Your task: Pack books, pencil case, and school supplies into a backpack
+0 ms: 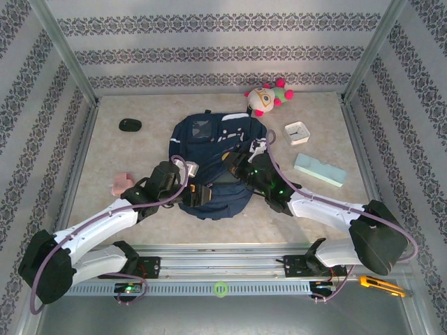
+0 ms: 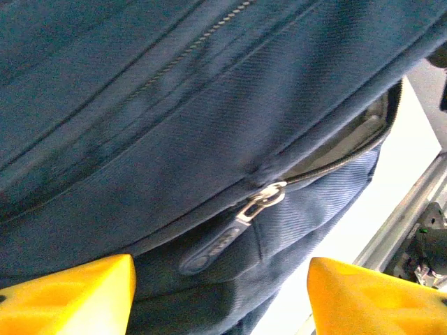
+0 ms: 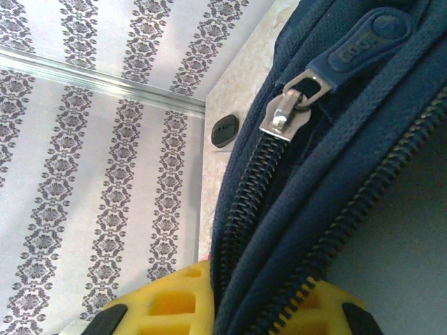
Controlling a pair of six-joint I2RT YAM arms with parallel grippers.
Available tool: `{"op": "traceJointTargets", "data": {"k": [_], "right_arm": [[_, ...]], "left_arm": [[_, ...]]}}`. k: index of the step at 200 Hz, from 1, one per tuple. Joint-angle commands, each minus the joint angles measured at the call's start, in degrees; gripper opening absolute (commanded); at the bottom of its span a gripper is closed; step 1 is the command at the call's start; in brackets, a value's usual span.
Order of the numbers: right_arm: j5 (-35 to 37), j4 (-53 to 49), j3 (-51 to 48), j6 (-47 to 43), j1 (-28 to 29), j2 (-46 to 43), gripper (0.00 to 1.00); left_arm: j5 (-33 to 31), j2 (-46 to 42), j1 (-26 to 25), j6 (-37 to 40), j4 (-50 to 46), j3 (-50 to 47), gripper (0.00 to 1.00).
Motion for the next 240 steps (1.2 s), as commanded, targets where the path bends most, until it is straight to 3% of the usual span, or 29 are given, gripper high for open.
{"op": "traceJointTargets", "data": {"k": [1, 32, 73, 94, 105, 153, 193, 240], "right_arm": [[2.25, 7.41, 3.62, -1.91, 0.29, -0.18, 0.0], [2.07, 7.59, 3.79, -2.03, 0.24, -0.09, 0.0], [2.33, 7.67, 3.62, -2.26, 0.25, -0.49, 0.0], [2.37, 7.51, 3.61, -2.46, 0.21, -0.82, 0.0], [1.63, 7.41, 3.86, -2.63, -0.09, -0.93, 0.0], [-7.48, 5.34, 2.96, -1.45, -6.17, -4.11, 0.0], [-14.8, 4.34, -1.13, 1.55, -11.98, -8.46, 0.0], [-30.55, 5.52, -5.38, 5.4, -20.93, -10.59, 0.0]], "left_arm": [[2.35, 0.45, -1.6, -2.25, 6.73, -0.48, 0.62], [1.29, 1.45, -2.18, -2.44, 9.9, -1.05, 0.51], [0.96, 3.27, -2.34, -2.3, 10.2, -0.75, 0.26], [-3.87, 2.31, -2.35, -2.18, 6.53, -0.52, 0.09], [-6.9, 1.18, -2.33, -1.8, 4.27, -0.53, 0.04], [-17.7, -4.97, -0.08, 0.82, -3.93, -2.15, 0.0], [-17.42, -6.84, 5.34, 3.41, -6.09, -3.33, 0.0], [-17.29, -4.23, 11.28, 6.83, -2.69, -3.06, 0.0]]}}
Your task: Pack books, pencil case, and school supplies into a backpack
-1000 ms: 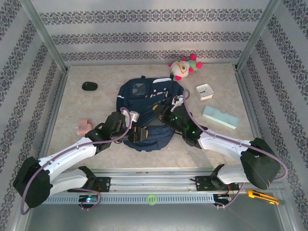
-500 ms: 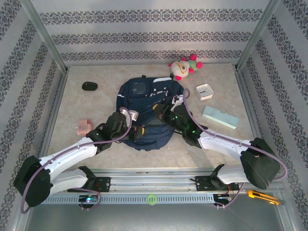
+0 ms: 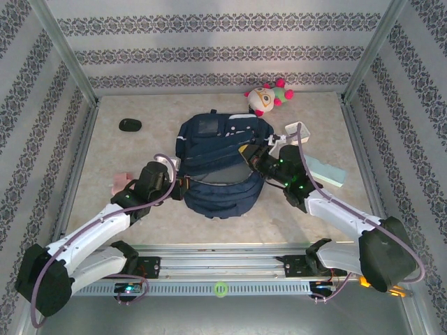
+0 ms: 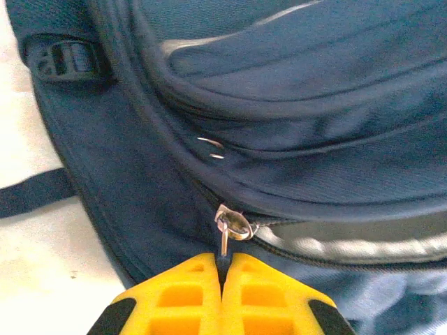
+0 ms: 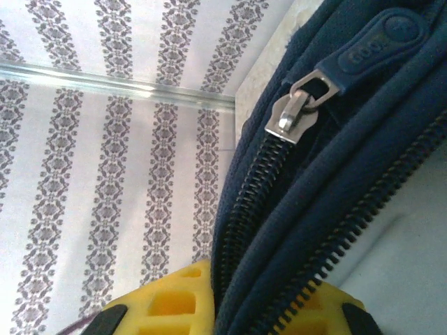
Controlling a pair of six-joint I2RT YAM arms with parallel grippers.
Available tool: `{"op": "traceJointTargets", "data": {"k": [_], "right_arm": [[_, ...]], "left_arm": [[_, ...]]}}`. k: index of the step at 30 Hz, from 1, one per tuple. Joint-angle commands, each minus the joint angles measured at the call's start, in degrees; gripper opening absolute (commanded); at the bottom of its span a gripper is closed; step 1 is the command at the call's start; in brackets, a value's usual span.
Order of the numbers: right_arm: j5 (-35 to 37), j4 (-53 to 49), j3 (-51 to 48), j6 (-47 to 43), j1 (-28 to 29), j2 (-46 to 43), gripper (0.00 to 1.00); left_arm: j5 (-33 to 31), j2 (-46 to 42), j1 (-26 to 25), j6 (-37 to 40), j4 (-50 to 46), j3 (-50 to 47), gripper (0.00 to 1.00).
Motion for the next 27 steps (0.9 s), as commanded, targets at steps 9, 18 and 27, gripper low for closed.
{"op": "traceJointTargets", "data": {"k": [9, 18, 27], "right_arm": [[-26.97, 8.2, -1.57, 6.23, -12.65, -3.37, 0.0], [-35.31, 11.11, 1.74, 9.48, -13.57, -0.72, 0.0], [-41.51, 14.26, 4.82, 12.49, -13.53, 1.83, 0.0]], "left_arm": [[-3.11, 7.49, 9.23, 10.33, 5.46, 2.54, 0.0], [-3.43, 17.95, 11.97, 11.93, 11.95, 7.84, 0.0], [-5.98, 30.46, 14.15, 14.03, 18.94, 13.9, 0.0]]}}
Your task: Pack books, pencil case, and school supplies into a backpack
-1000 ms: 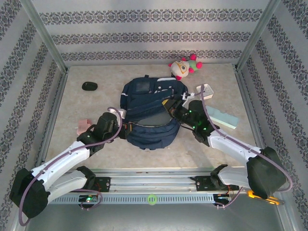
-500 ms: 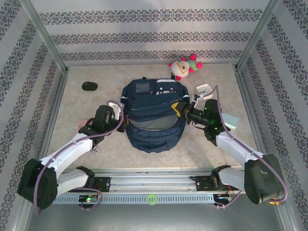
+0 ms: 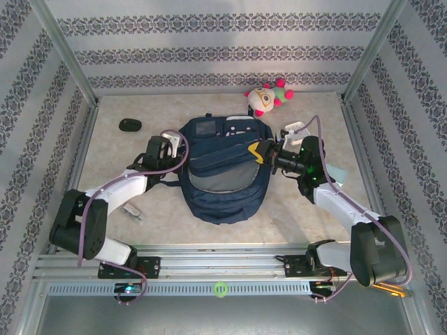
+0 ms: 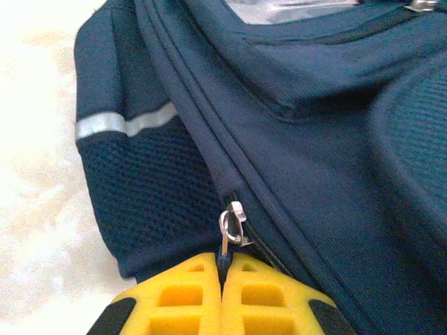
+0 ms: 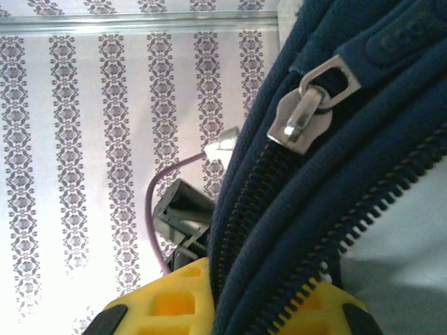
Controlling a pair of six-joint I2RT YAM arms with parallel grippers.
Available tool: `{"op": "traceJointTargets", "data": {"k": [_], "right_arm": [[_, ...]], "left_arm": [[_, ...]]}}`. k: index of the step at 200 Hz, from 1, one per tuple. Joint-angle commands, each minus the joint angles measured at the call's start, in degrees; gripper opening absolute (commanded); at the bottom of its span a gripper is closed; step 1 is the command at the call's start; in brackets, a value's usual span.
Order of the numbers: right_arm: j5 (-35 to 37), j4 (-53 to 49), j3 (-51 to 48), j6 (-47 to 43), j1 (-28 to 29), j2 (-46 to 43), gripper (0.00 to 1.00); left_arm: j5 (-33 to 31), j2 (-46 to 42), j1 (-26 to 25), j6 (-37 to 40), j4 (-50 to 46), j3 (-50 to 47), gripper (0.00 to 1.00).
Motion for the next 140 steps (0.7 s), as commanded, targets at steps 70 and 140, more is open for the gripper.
{"op": "traceJointTargets", "data": {"k": [70, 140], "right_arm": [[-9.44, 8.26, 4.15, 1.65, 0.04, 0.93, 0.0], [7.78, 3.63, 2.92, -6.13, 3.77, 3.95, 0.0]], "left_arm": [[-6.23, 8.77, 5.69, 0.34, 7.58, 6.43, 0.13], [-0.13, -13.54, 5.44, -6.25, -0.62, 0.14, 0.61]]}}
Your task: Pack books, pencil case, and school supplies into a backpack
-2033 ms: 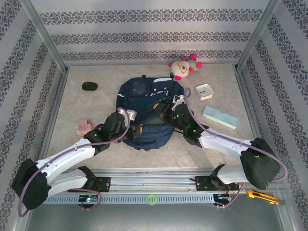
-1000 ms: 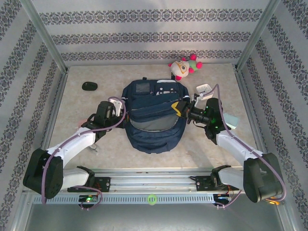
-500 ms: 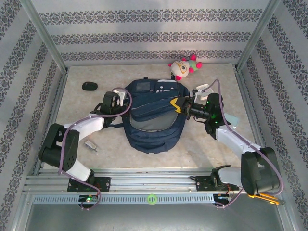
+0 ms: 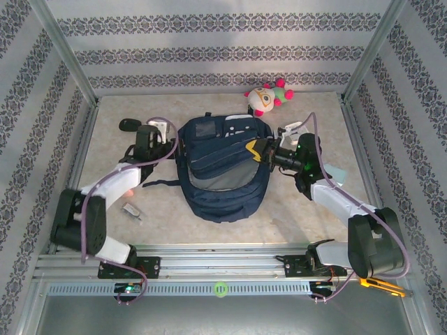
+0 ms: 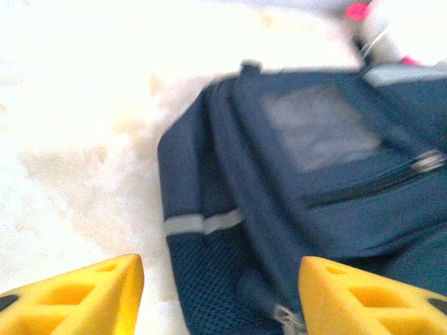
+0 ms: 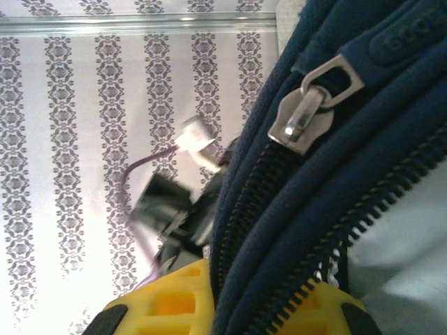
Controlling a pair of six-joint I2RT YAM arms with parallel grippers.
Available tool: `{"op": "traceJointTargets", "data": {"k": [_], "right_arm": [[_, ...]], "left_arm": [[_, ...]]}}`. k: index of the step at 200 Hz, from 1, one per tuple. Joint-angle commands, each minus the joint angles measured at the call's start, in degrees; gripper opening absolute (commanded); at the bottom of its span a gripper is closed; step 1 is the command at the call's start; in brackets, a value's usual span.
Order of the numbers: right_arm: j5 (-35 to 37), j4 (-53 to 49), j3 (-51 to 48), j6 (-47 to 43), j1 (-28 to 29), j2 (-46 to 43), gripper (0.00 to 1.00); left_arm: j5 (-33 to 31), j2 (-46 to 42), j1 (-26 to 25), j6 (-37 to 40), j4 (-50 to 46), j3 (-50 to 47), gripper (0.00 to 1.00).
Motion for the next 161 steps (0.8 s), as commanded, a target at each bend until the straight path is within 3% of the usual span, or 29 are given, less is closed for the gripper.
{"op": "traceJointTargets", "data": {"k": [1, 41, 85, 118, 161], "right_arm": [[5.92, 2.94, 1.18, -4.64, 2.5, 0.44, 0.0], [13.19, 1.76, -2.89, -7.36, 6.12, 0.64, 0.0], [17.42, 0.42, -9.9, -9.27, 7.19, 0.76, 0.0], [19.61, -2.46, -12.22, -10.87, 7.97, 0.12, 0.0], [21.23, -5.73, -10.56, -12.48, 10.3, 1.47, 0.0]], "left_arm": [[0.16, -10.02, -0.01, -4.7, -3.76, -3.1, 0.61], [3.03, -23.77, -0.06, -12.48, -14.67, -8.94, 0.61], [7.17, -28.09, -1.37, -24.5, -17.9, -15.95, 0.58], [7.05, -28.0, -2.09, -25.36, -15.23, -20.03, 0.59], [6.38, -25.97, -2.05, -24.14, -14.83, -18.11, 0.6]]}}
